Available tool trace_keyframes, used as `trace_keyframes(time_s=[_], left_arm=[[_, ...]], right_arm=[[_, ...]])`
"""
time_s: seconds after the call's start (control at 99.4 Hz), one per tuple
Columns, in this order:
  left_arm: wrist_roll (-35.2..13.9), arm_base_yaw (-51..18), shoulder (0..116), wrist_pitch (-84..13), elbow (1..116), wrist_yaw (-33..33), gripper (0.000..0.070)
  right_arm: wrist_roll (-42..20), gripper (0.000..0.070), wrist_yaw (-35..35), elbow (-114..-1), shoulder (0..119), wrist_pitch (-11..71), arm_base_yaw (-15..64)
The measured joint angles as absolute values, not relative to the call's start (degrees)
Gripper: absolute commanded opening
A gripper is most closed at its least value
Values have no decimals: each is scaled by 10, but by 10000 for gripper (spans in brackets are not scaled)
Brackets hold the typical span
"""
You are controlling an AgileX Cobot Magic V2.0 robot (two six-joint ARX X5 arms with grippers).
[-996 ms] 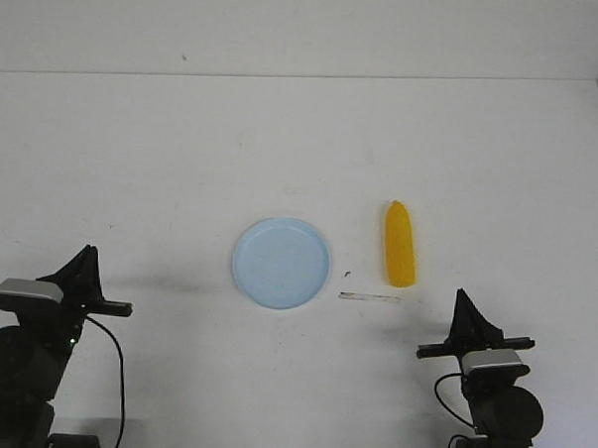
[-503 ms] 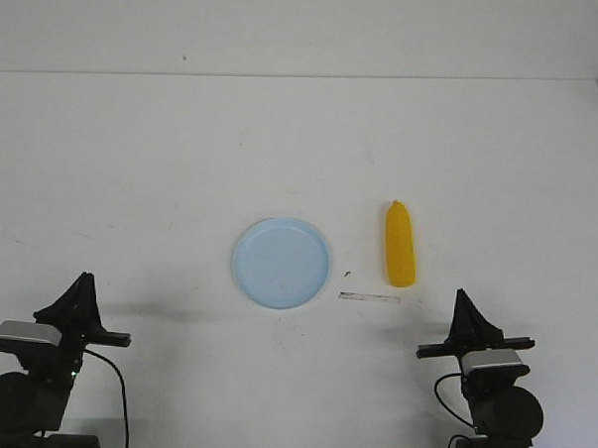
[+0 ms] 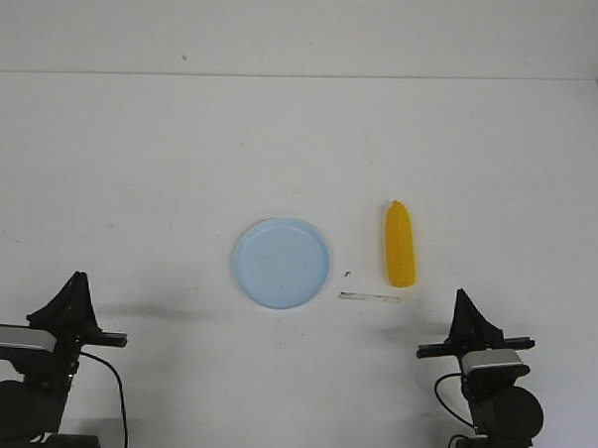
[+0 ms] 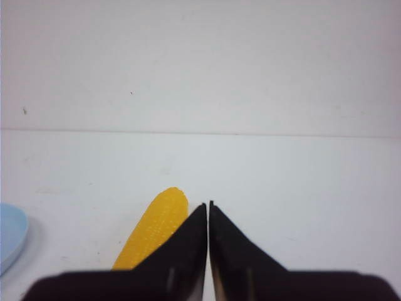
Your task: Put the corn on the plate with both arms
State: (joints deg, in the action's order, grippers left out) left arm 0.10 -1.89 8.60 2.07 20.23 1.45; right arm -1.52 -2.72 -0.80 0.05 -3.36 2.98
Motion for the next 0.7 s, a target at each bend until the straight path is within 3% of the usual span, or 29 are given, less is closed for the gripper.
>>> trace_keyframes(time_s=[0.503, 0.614, 0.704], left_arm=[[1, -19, 86, 21, 202, 14, 1], [1, -19, 86, 21, 202, 14, 1], [1, -19, 86, 21, 202, 14, 1]], right_arm=[[-16, 3, -27, -8, 1, -40, 30], [-44, 3, -3, -10, 1, -70, 30], [-63, 3, 5, -31, 5, -42, 30]])
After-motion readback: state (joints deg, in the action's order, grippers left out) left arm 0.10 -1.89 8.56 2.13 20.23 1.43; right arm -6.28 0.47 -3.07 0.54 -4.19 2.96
